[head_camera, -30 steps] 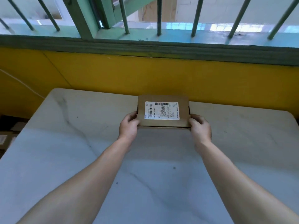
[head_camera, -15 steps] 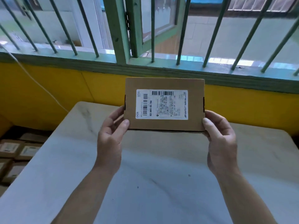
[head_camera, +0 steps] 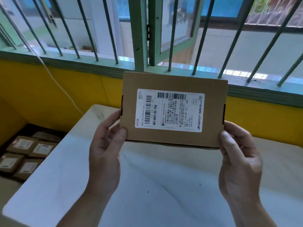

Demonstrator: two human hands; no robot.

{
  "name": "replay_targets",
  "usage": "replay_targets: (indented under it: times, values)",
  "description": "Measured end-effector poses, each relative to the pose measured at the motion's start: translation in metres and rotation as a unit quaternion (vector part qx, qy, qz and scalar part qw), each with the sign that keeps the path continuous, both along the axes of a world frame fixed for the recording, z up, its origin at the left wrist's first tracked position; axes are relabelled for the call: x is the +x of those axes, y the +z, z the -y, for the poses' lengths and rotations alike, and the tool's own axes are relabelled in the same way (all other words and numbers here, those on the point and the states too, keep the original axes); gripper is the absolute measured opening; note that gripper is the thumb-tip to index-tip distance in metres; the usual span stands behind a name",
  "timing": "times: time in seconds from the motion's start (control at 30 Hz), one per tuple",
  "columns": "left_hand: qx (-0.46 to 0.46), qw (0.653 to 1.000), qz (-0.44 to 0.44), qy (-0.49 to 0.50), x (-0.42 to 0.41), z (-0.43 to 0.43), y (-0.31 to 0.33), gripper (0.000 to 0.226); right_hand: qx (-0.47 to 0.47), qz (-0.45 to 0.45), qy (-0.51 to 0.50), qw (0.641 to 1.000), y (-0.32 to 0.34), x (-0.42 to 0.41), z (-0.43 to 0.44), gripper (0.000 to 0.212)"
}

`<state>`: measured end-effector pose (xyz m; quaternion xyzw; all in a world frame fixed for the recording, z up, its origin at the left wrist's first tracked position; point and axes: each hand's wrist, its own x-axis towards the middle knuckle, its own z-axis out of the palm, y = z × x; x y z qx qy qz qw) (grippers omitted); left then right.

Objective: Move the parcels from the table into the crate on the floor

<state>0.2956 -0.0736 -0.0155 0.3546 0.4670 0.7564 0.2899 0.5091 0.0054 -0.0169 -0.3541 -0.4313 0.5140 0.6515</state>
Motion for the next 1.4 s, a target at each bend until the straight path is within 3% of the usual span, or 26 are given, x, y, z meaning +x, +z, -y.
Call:
replay_targets:
  times: [0.17,0.43,0.97,1.13,1.4]
  values:
    - [-0.089,0.995,-0.018,0.051,-0.018,0.028,-0.016,0.037,-0.067,0.032,0.054,0.996,-0.030,-0.029,0.000,0.028]
    - [-0.214,0.955,0.076,0.192,-0.095,0.124,-0.058,0.029,-0.151,0.119,0.219,0.956,-0.072,-0.135,0.044,0.020]
    - [-0.251,0.881,0.162,0.366,-0.338,0.386,-0.112,0.028,-0.138,0.251,0.388,0.876,-0.111,-0.442,0.256,0.016]
    - [-0.260,0.872,0.170,0.379,-0.404,0.408,-0.125,0.027,-0.122,0.271,0.408,0.863,-0.119,-0.517,0.274,0.016]
    - [-0.287,0.877,0.144,0.359,-0.551,0.382,-0.153,0.027,-0.137,0.289,0.368,0.873,-0.164,-0.655,0.255,0.018]
